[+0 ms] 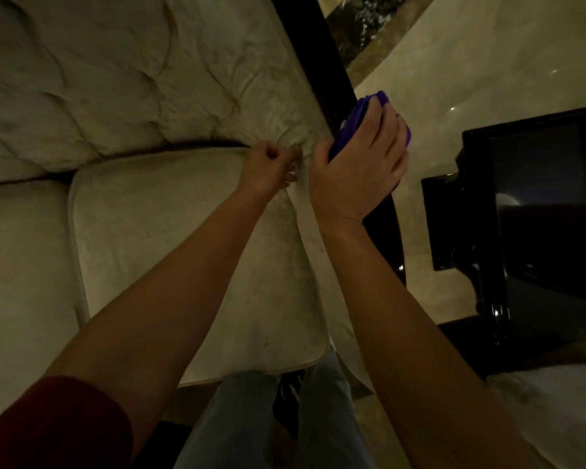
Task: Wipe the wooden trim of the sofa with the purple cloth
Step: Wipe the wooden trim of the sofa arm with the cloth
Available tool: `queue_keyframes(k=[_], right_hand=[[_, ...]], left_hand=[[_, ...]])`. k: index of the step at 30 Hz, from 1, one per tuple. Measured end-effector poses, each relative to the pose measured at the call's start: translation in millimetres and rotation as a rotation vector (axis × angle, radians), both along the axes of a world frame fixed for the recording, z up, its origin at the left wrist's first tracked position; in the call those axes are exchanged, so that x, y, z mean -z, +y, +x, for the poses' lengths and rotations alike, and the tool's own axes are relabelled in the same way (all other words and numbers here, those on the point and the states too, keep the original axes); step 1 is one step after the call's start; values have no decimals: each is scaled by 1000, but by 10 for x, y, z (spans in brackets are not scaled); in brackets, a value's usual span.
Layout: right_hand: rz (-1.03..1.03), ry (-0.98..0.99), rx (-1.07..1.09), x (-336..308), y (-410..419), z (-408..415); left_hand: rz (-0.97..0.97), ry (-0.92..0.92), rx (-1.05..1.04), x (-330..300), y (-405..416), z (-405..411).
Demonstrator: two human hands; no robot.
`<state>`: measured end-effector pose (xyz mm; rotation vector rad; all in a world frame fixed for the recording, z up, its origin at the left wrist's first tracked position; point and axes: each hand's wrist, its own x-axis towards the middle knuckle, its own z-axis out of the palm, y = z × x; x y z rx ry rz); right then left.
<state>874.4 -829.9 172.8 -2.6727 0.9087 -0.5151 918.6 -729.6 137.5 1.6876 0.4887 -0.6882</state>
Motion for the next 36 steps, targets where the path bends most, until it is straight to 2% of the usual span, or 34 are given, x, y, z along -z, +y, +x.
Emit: queue_keyframes(k=[4, 6, 8, 12, 14, 16, 20, 24, 31, 36], right_hand=[[0, -18, -2, -18, 91, 579], [53, -83, -4, -79, 164, 892], [153, -185, -27, -208, 299, 1275], [231, -387, -83, -589, 643, 2097], [185, -394, -137, -767, 800, 2388], [95, -330, -225, -874, 938, 2563], [-82, -255, -370, -910, 1101, 2716], [-125, -284, -387, -886, 1113, 2726], [-92, -219, -415, -937, 1158, 2768], [-84, -161, -531, -978, 1307, 2890]], left_hand=[[-24, 34, 71, -2, 83, 225], [-48, 54, 137, -27, 149, 332], [-25, 4, 99, -79, 245, 459], [314, -416, -199, -397, 571, 934], [491, -614, -245, -627, 770, 1220], [649, -737, -254, -834, 934, 1456], [780, -897, -255, -1027, 1130, 1689], [928, -839, -68, -966, 1282, 1762], [907, -887, 51, -813, 1361, 1663], [704, -985, -52, -759, 1419, 1593]])
